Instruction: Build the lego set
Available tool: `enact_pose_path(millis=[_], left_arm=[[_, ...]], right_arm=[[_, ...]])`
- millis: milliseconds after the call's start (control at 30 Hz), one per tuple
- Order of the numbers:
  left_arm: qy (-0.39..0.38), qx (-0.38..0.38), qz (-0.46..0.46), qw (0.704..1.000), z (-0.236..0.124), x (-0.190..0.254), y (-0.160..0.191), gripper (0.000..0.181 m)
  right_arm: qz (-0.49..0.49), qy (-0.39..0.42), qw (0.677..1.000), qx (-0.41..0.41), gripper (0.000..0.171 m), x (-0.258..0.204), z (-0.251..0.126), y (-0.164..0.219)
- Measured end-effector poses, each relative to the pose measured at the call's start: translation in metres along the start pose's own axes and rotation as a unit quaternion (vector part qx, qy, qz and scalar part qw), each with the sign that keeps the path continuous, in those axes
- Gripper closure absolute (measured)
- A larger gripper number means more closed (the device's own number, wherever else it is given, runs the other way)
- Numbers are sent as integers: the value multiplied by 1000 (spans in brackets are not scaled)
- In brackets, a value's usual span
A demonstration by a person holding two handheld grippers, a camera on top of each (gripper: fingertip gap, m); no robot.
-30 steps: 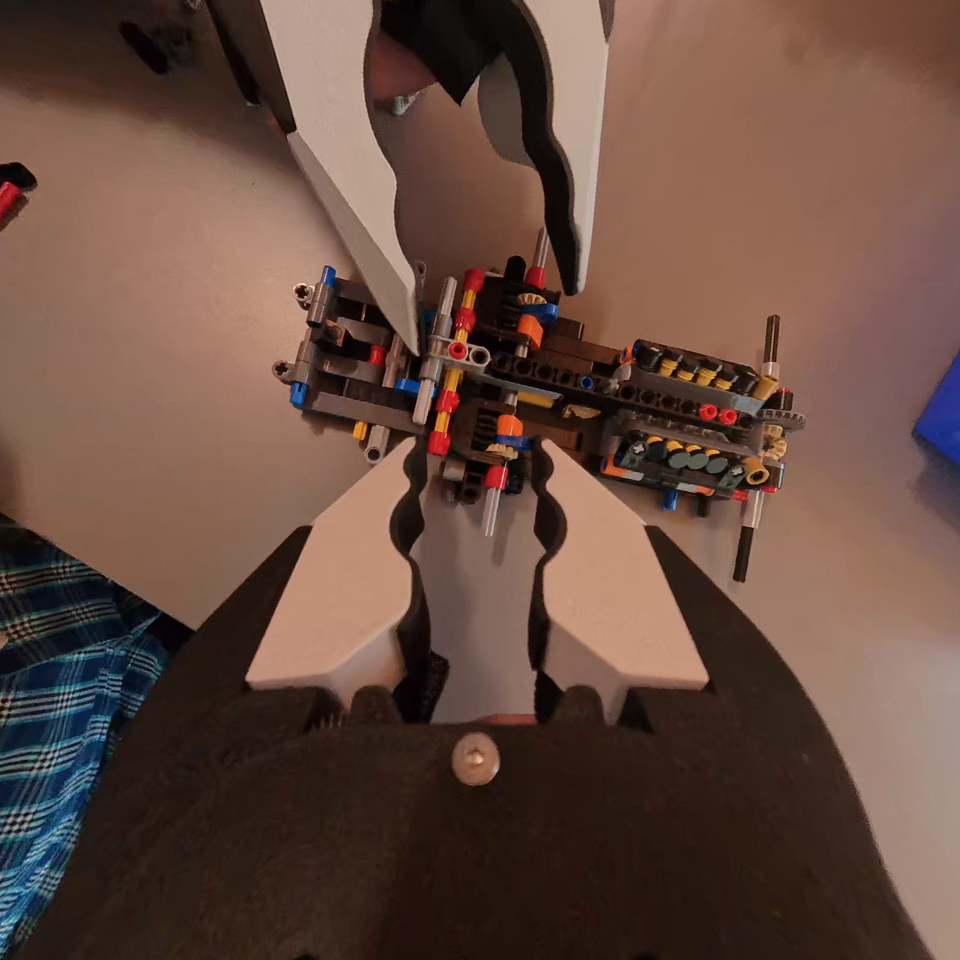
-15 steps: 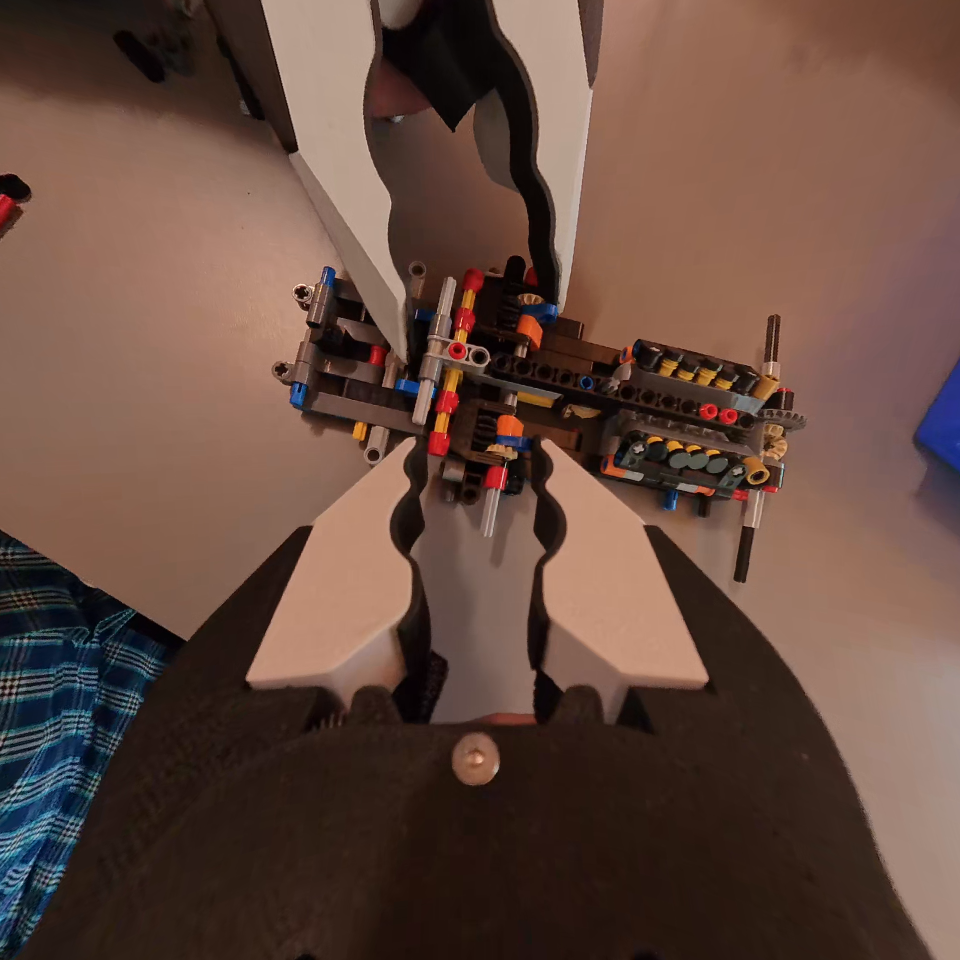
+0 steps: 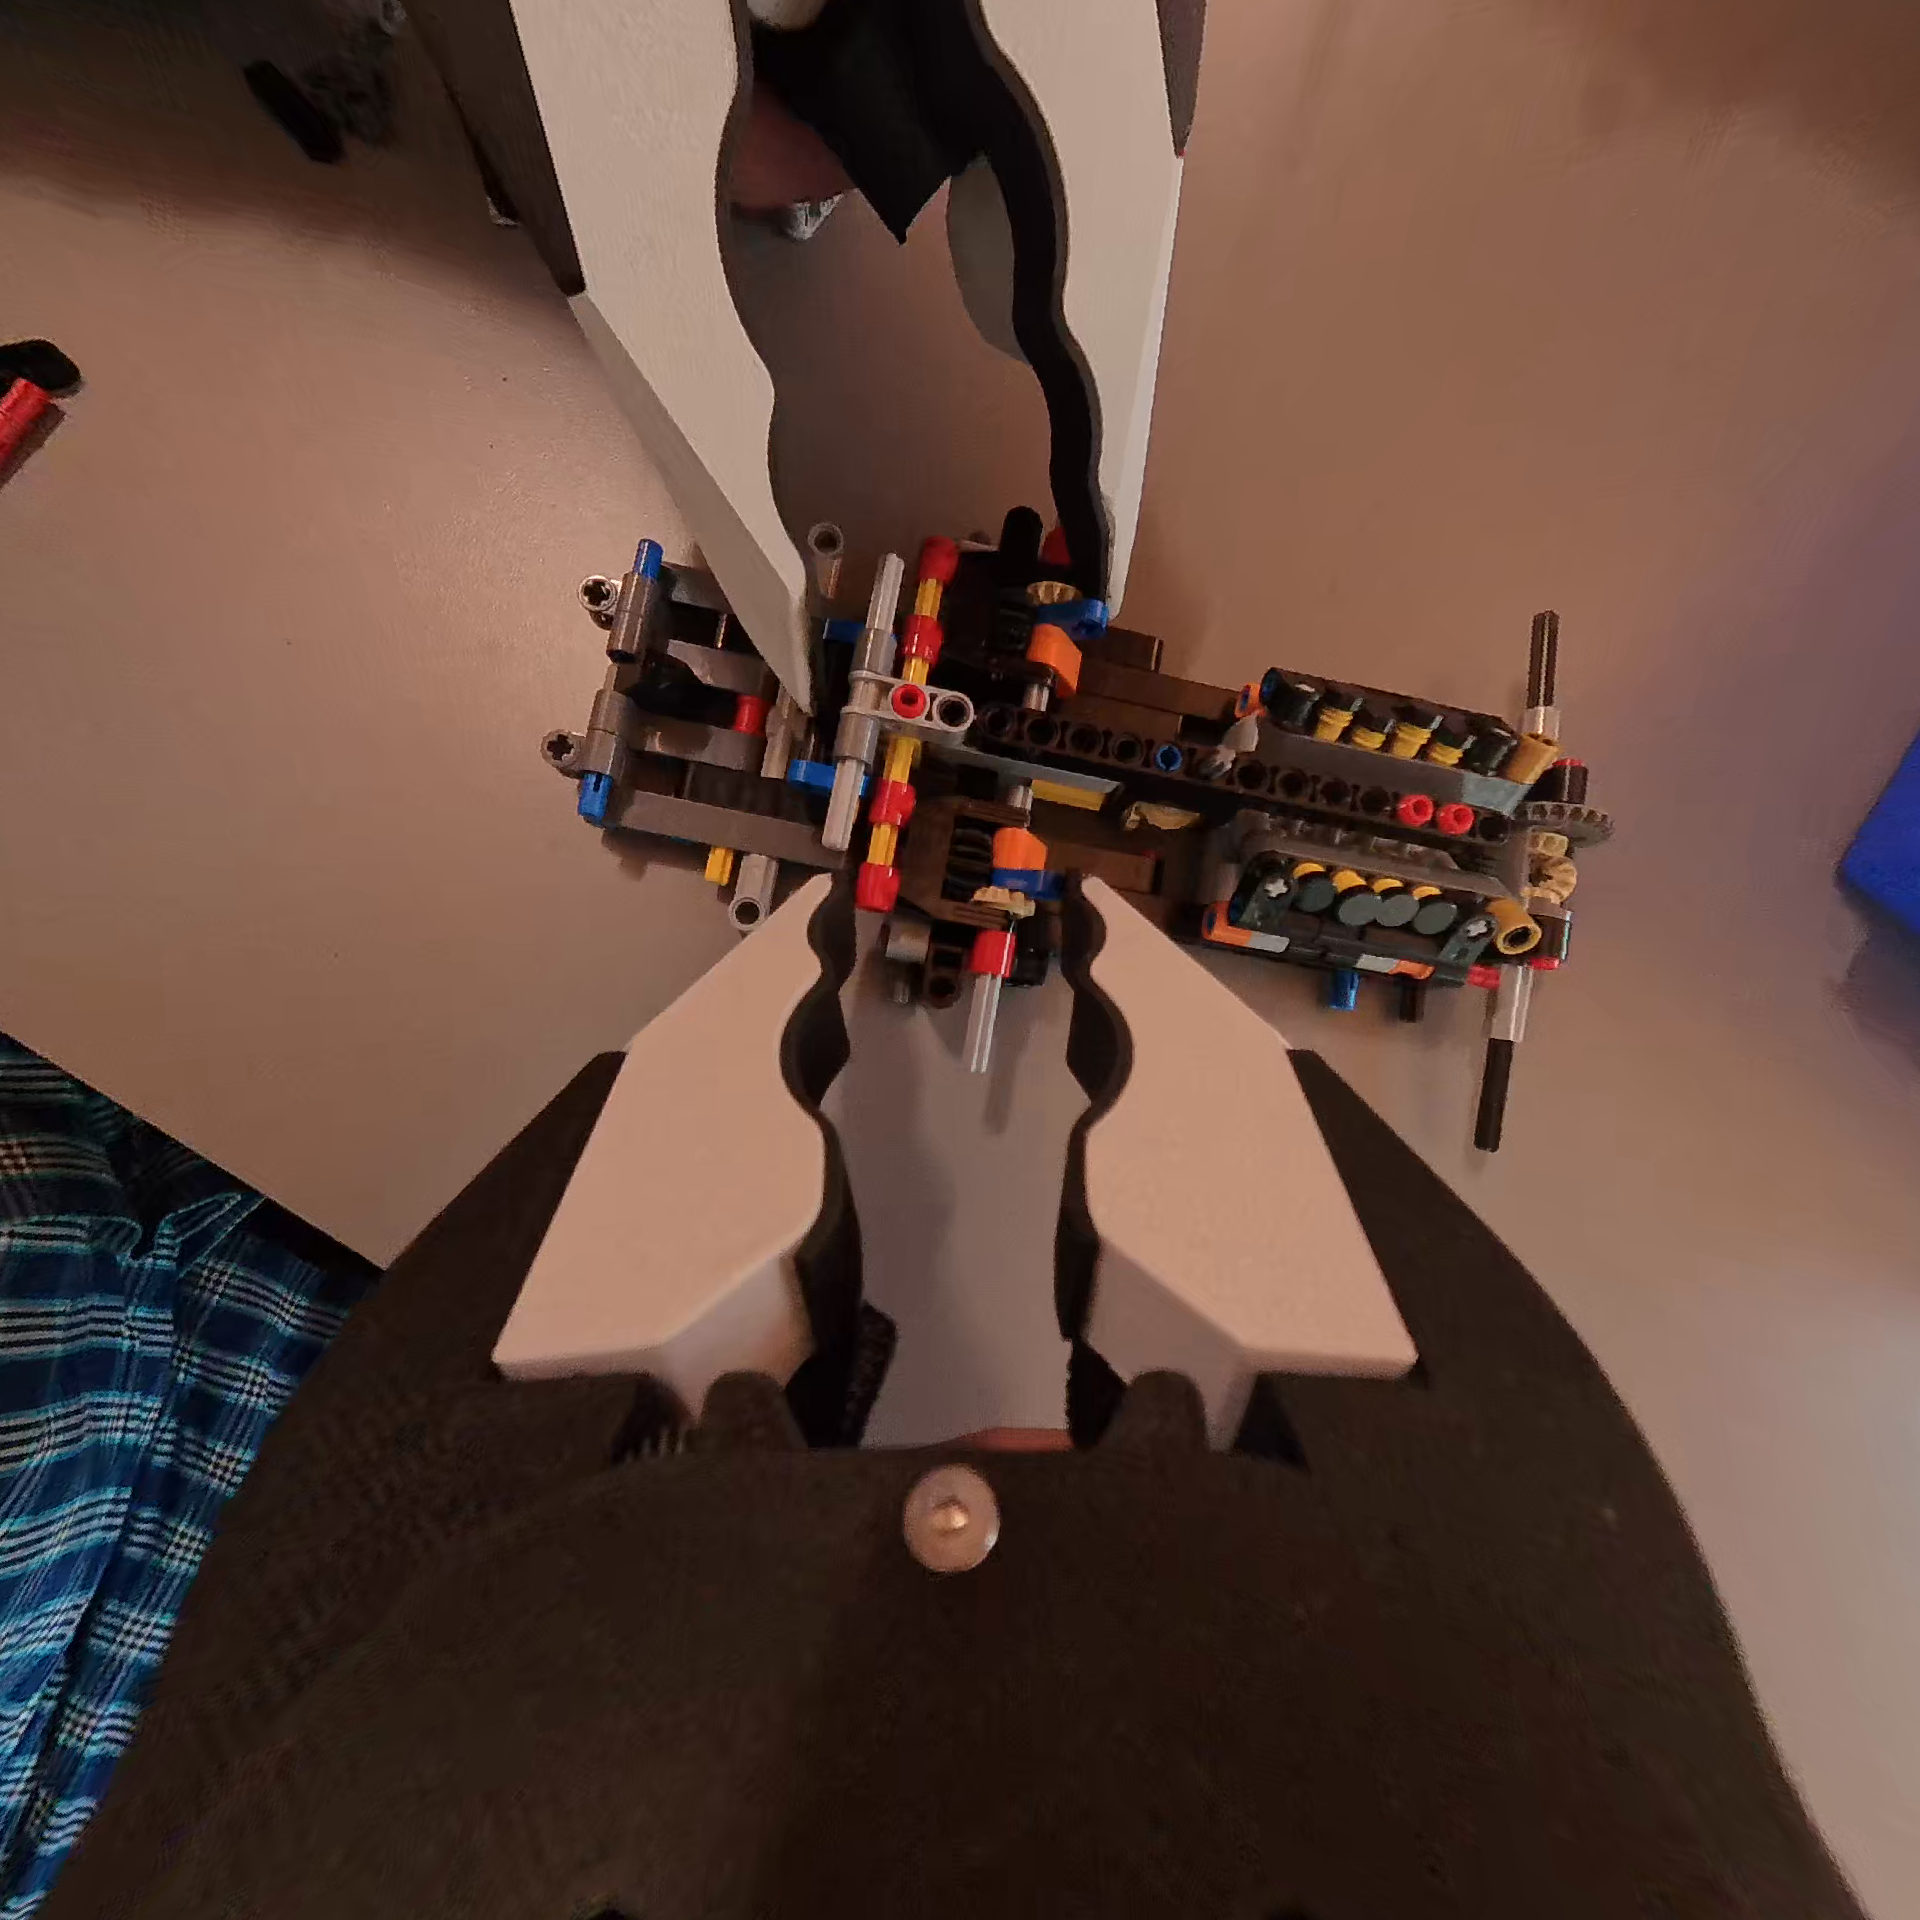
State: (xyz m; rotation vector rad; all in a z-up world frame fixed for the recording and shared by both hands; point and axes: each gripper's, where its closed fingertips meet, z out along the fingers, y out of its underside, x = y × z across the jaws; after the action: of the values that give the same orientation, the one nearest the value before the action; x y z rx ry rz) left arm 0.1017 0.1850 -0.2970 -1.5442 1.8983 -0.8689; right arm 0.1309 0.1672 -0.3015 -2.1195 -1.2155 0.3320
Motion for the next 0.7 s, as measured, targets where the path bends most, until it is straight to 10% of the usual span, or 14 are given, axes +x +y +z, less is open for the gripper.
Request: enact_pose_path(millis=[700], left_arm=[[-3,-22,18,1000,-5,2,3,130]], right_arm=[[-5,11,1000,-5,134,-2,1,-1]])
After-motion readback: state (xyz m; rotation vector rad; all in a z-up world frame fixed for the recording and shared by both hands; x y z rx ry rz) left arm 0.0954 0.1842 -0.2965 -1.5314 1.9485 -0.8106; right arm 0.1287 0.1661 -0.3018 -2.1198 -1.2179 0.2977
